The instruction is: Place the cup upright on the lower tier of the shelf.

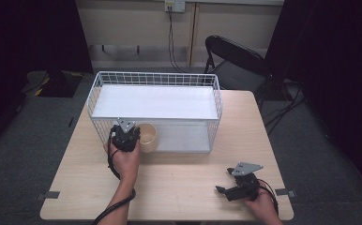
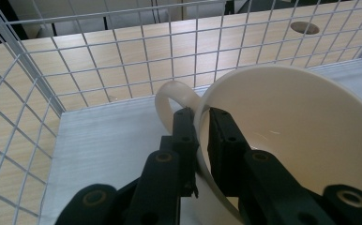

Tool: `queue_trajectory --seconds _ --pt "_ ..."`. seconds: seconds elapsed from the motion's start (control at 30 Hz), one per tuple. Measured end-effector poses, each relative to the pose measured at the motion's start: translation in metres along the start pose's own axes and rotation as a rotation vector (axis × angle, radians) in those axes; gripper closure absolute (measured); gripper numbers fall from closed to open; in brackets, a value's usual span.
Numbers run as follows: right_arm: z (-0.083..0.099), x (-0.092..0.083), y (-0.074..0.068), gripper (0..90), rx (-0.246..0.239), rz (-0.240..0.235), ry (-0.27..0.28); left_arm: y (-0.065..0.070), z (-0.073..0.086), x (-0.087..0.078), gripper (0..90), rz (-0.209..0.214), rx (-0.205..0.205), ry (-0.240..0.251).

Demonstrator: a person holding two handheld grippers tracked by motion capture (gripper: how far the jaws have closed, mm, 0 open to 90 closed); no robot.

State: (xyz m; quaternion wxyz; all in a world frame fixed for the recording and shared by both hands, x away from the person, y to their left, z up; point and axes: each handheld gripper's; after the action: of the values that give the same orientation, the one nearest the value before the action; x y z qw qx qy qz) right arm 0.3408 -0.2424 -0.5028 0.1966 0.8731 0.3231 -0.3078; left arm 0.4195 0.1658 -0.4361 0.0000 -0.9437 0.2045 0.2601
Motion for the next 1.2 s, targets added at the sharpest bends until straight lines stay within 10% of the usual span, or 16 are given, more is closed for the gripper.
queue_trajectory --seconds 0.6,1.2 --pt "0.000 0.000 0.000 13.6 -0.003 -0.003 0.001 -0.006 0.002 -0.001 71.0 0.000 -0.012 0.069" --pt "0.000 0.000 0.000 13.6 -0.002 -0.003 0.000 0.000 -0.001 -0.018 50.8 0.101 -0.030 0.049"
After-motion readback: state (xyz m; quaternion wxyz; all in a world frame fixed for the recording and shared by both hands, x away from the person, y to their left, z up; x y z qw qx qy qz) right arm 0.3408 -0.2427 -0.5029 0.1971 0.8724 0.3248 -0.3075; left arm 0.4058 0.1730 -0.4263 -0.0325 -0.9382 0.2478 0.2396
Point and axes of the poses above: each handheld gripper's, and its own axes: x roughly forward along the jaws, z roughly out of its underside, y roughly to its right, and after that the axes turned 12 degrees about z, right-handed
